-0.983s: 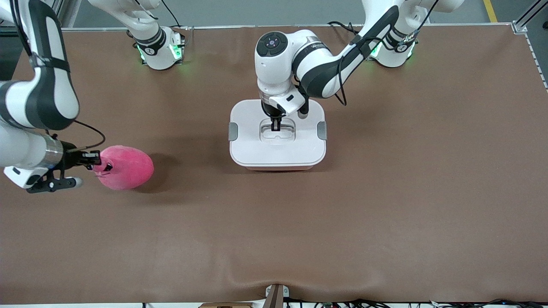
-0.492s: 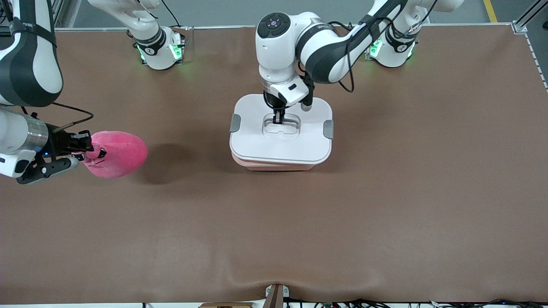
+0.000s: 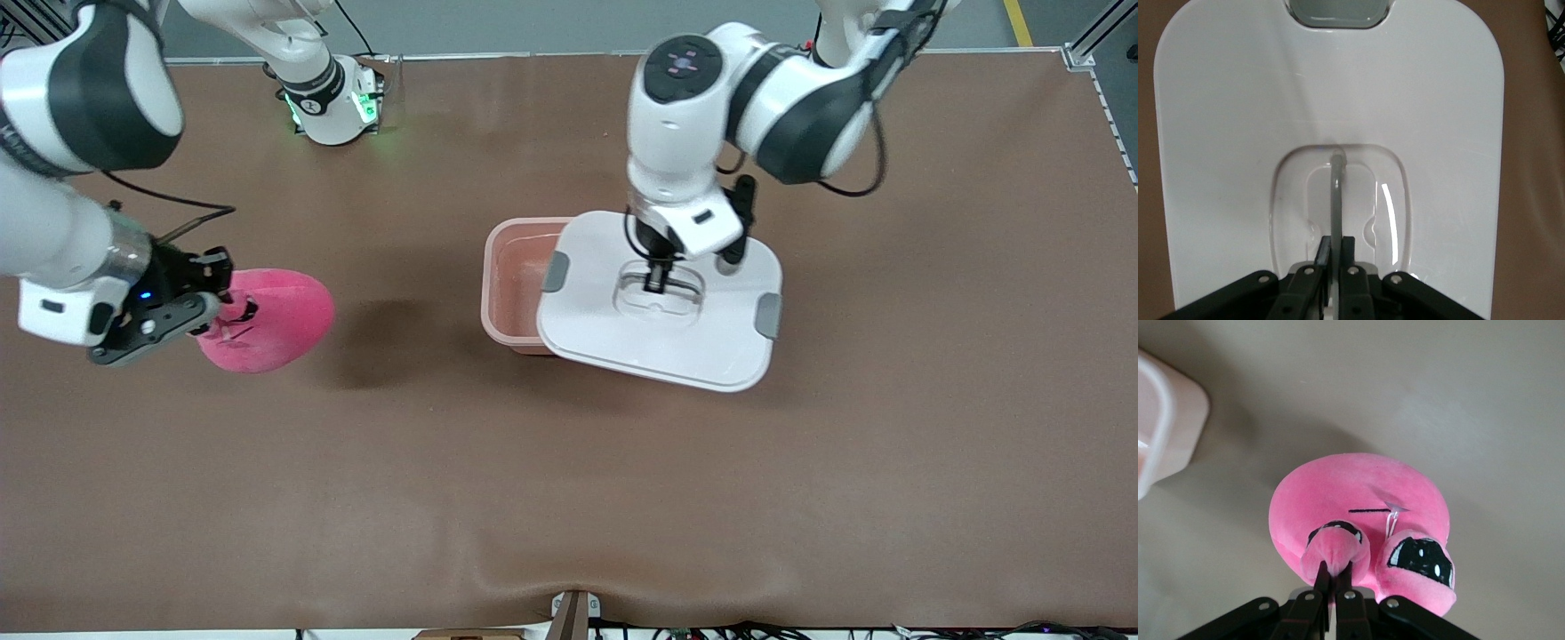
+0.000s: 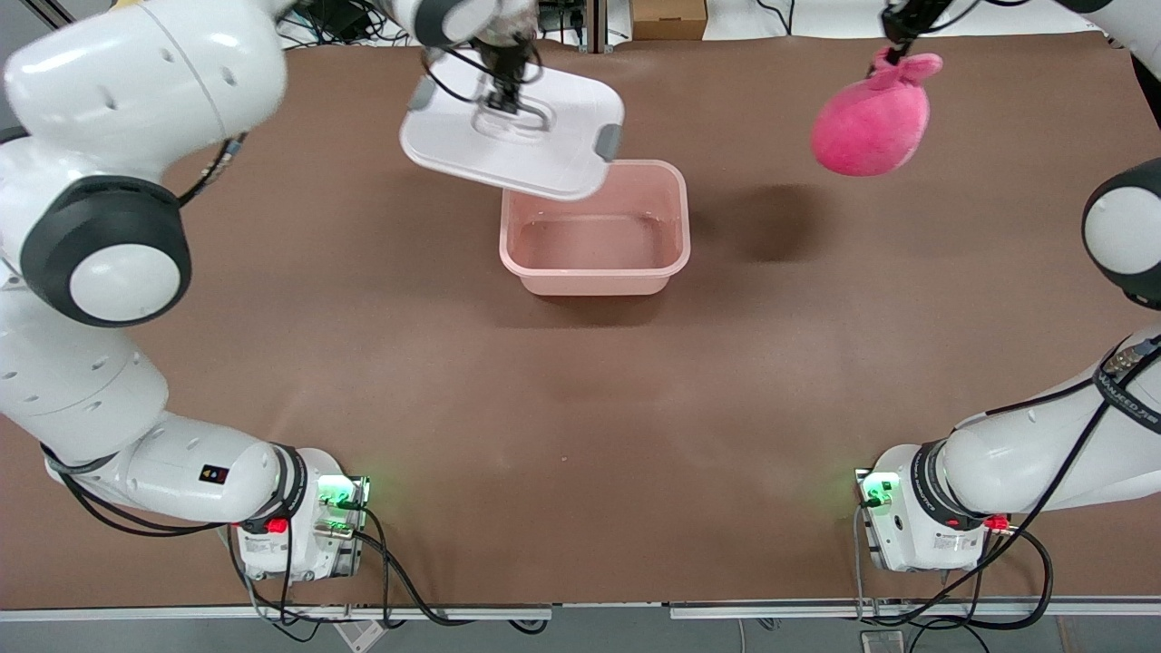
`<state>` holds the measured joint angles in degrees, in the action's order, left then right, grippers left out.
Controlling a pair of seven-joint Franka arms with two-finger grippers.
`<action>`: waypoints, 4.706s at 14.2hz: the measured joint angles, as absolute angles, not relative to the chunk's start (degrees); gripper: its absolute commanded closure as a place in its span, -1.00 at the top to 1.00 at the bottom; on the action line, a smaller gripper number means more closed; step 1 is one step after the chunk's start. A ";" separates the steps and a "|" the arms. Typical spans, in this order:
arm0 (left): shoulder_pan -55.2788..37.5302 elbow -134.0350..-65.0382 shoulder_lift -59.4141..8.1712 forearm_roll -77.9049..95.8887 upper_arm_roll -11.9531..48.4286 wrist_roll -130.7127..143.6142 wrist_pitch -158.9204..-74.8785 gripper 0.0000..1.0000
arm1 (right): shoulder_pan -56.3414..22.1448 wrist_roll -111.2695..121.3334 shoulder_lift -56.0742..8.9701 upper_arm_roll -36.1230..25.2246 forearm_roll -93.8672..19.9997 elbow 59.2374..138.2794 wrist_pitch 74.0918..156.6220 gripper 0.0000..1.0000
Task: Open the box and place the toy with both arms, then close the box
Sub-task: 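Lift the lid off with the left gripper while the right gripper lifts the toy, then lower the pink toy into the open box and open the right gripper, then carry the lid over the box with the left gripper while the right gripper withdraws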
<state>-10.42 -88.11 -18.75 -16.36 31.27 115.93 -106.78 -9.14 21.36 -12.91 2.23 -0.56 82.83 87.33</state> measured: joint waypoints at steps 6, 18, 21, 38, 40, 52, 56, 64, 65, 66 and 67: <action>1.13 -88.08 -17.48 -12.68 31.16 93.90 -102.57 -1.00 | -26.72 17.38 -12.08 3.65 -0.60 82.14 90.35 -1.00; 17.81 -89.31 -20.12 -9.14 30.81 66.94 -96.45 -1.00 | -42.06 32.66 -13.22 4.69 3.42 82.32 97.85 -1.00; 19.31 -89.33 -21.53 -9.06 30.81 66.47 -96.35 -1.00 | -41.17 40.88 -14.76 4.32 3.42 82.38 99.05 -1.00; 19.06 -89.58 -22.22 -7.51 31.20 69.74 -93.96 -1.00 | -40.83 50.21 -18.55 4.14 3.72 83.94 105.26 1.00; 19.05 -89.65 -22.35 -7.51 31.20 69.74 -93.95 -1.00 | -40.83 50.28 -18.55 4.13 3.74 83.94 105.84 1.00; 11.64 -89.16 -22.36 -4.73 31.85 82.33 -93.98 -1.00 | -31.37 49.14 -16.66 2.97 3.73 83.43 99.38 1.00; 5.64 -88.54 -22.14 -4.73 32.20 93.88 -95.87 -1.00 | -25.91 34.17 -12.07 2.78 3.74 83.27 94.61 1.00; -6.99 -88.55 -22.11 -4.78 32.63 120.09 -106.86 -1.00 | -8.13 26.71 -7.50 2.37 3.74 83.22 92.25 1.00; -8.41 -88.58 -22.13 -4.86 32.60 122.54 -107.74 -1.00 | -6.20 26.58 -6.95 2.29 3.75 83.21 92.33 1.00; -9.95 -88.63 -22.20 -5.39 32.57 125.14 -108.31 -1.00 | -4.36 26.50 -6.41 2.23 3.74 83.21 92.42 1.00; -11.52 -88.70 -22.38 -6.36 32.54 127.98 -108.51 -1.00 | -2.66 26.40 -5.94 1.95 3.72 83.21 92.43 1.00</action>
